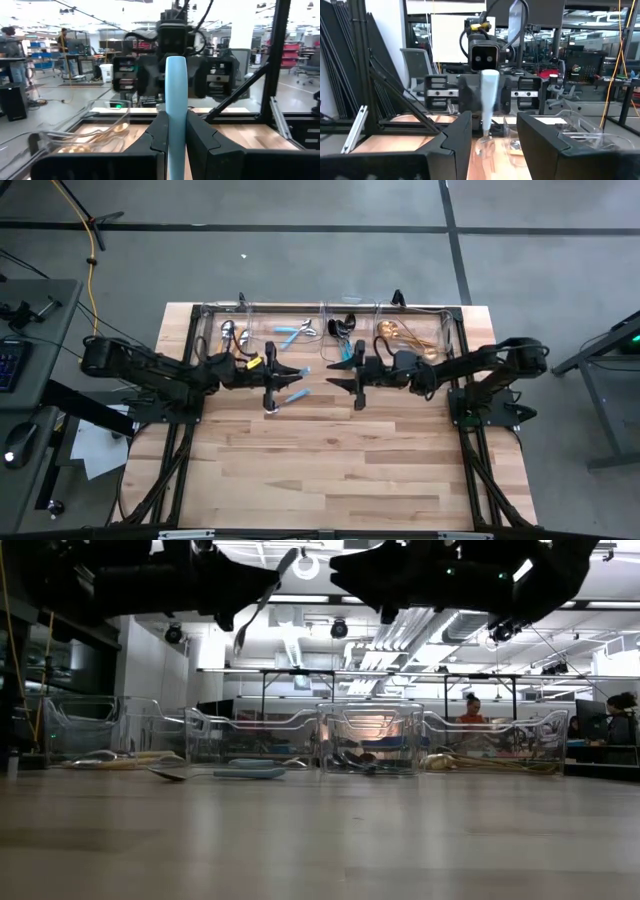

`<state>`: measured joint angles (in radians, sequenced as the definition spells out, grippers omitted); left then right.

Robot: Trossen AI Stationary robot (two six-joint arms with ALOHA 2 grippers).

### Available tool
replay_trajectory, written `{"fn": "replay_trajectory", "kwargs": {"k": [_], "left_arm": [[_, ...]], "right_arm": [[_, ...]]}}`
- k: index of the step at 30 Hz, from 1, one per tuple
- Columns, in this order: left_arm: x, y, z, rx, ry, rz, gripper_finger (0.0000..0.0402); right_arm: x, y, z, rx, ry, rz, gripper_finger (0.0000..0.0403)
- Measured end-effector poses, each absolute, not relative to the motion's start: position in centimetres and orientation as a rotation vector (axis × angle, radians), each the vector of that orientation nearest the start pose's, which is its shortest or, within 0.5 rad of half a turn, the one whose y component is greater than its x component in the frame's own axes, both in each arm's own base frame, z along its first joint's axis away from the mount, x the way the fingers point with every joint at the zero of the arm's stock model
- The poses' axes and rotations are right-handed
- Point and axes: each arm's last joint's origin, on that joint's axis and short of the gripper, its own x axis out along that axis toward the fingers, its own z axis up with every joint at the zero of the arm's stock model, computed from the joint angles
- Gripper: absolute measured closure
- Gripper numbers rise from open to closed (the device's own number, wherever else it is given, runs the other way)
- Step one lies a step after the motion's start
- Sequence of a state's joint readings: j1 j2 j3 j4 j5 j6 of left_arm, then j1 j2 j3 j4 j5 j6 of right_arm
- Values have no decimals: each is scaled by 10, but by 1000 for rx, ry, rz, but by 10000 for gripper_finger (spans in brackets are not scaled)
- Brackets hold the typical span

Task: Sort silverware by color (type)
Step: Put the blue spoon into the left transparent bin

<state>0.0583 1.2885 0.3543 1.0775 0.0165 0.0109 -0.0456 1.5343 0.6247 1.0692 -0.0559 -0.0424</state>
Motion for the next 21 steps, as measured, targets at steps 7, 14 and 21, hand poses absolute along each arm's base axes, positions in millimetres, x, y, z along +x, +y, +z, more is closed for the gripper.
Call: {"fn": "replay_trajectory", "kwargs": {"k": [7,14,21], "left_arm": [[257,8,204,28,-103,88,379],[259,8,203,35,-119,92,379],[259,7,203,35,-121,90,379]], "right_arm": [[330,-13,223,-30,-191,8,261],[342,-13,218,18,-175,16,261],[345,-13,220,40,-187,19,270]]}}
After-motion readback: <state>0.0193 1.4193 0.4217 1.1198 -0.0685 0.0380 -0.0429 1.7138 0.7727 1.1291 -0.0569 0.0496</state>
